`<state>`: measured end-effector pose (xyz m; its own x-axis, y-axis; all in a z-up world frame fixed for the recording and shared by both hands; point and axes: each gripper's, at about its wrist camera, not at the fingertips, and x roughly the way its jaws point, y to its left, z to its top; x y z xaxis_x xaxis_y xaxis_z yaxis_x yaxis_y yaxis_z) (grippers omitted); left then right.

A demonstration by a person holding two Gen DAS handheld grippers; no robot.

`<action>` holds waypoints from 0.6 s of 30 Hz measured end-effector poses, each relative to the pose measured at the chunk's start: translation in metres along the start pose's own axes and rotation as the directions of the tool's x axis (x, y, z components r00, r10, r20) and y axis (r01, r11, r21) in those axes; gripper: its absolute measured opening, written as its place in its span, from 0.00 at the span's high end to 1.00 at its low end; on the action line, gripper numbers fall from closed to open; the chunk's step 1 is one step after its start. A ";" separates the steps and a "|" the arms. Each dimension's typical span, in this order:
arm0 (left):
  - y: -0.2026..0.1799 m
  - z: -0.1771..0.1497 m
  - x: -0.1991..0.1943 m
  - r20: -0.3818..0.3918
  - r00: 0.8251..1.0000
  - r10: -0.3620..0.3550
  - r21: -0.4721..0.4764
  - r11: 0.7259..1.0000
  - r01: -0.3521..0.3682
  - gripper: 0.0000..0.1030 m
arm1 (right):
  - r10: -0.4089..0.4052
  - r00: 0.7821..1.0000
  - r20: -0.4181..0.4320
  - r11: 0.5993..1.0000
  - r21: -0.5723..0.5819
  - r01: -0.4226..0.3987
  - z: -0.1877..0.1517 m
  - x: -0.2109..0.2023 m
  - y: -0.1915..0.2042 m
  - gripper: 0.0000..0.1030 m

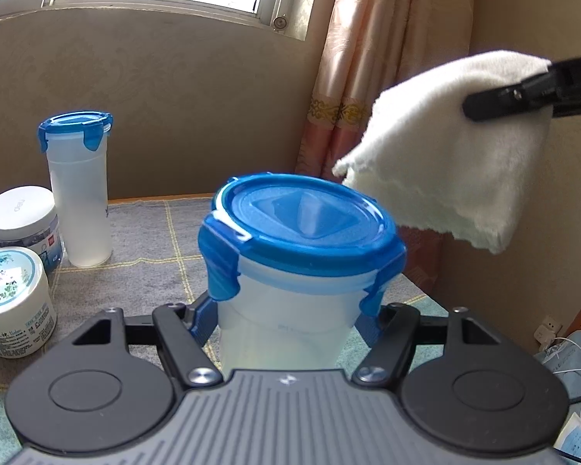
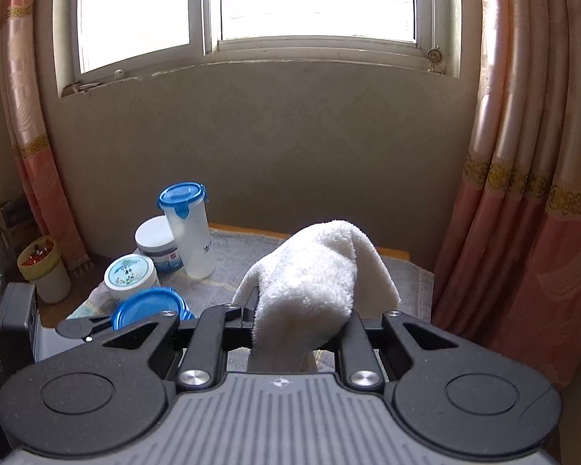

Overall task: Clean container
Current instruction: 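Lift the cloth and bring it back over the lid with the right tool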

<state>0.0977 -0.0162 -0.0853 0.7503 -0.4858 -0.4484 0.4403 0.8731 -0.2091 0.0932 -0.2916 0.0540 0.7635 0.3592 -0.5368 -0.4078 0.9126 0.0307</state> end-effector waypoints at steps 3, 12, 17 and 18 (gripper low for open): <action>0.001 0.000 -0.001 0.001 1.000 -0.003 -0.002 1.000 0.003 0.33 | 0.006 1.000 0.023 1.000 -0.022 -0.006 0.012 0.006 0.004 0.80; 0.003 0.000 0.000 -0.001 1.000 -0.008 -0.021 1.000 0.008 0.33 | 0.019 0.999 0.037 0.999 -0.034 -0.018 0.034 0.033 0.022 0.80; 0.003 0.000 0.000 0.002 1.000 -0.011 -0.019 1.000 0.011 0.33 | -0.012 0.999 0.045 0.998 -0.060 0.014 0.039 0.043 0.036 0.80; 0.003 0.000 0.000 0.002 1.000 -0.011 -0.019 1.000 0.011 0.33 | -0.004 0.999 0.038 0.998 -0.070 0.007 0.038 0.046 0.041 0.80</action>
<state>0.0987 -0.0132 -0.0862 0.7463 -0.4954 -0.4445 0.4390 0.8684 -0.2307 0.1307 -0.2306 0.0622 0.7837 0.3624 -0.5044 -0.4364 0.8992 -0.0319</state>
